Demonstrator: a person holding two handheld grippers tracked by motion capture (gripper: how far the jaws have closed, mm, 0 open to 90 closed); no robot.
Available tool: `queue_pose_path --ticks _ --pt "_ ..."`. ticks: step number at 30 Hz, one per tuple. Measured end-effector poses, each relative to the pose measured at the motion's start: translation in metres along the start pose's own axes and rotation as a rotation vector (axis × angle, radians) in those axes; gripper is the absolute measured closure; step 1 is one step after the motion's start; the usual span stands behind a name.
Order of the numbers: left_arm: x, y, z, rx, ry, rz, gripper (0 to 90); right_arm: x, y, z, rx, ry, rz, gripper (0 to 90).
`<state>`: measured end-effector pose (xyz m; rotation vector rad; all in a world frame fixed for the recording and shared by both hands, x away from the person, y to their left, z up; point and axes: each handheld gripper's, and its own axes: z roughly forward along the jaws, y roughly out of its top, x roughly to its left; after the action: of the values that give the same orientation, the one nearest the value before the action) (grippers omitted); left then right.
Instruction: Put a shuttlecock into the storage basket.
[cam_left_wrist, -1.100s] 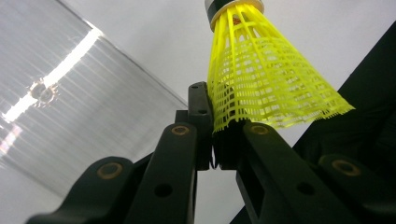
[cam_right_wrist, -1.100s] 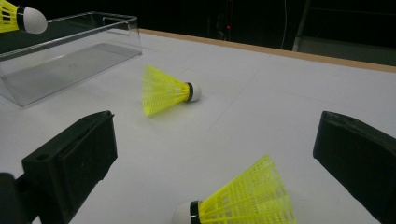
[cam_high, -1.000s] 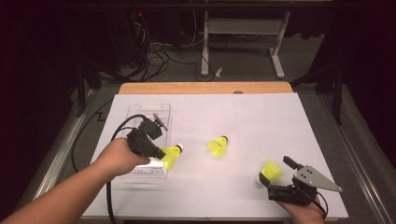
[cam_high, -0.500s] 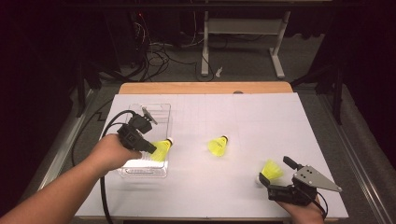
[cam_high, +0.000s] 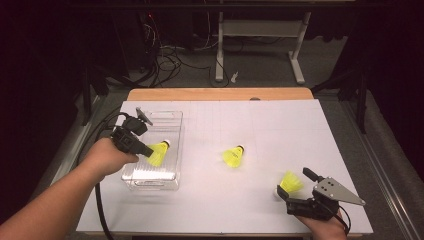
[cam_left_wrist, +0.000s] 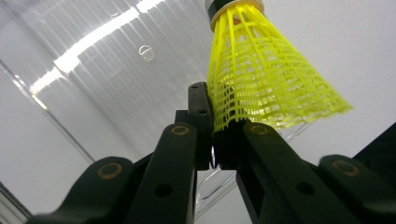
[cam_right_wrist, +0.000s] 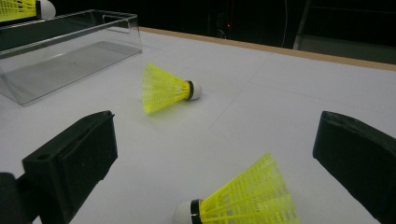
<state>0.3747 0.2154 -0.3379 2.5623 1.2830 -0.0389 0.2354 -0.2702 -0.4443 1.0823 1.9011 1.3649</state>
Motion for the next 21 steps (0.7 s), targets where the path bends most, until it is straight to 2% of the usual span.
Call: queue_pose_path --ticks 12,21 --pt "0.026 0.000 0.001 0.013 0.043 -0.068 87.4 -0.001 -0.001 0.000 0.001 0.000 0.002 0.4" --pt "0.037 0.003 -0.004 0.017 0.054 -0.104 87.3 0.000 -0.001 0.001 0.002 0.003 0.000 0.4"
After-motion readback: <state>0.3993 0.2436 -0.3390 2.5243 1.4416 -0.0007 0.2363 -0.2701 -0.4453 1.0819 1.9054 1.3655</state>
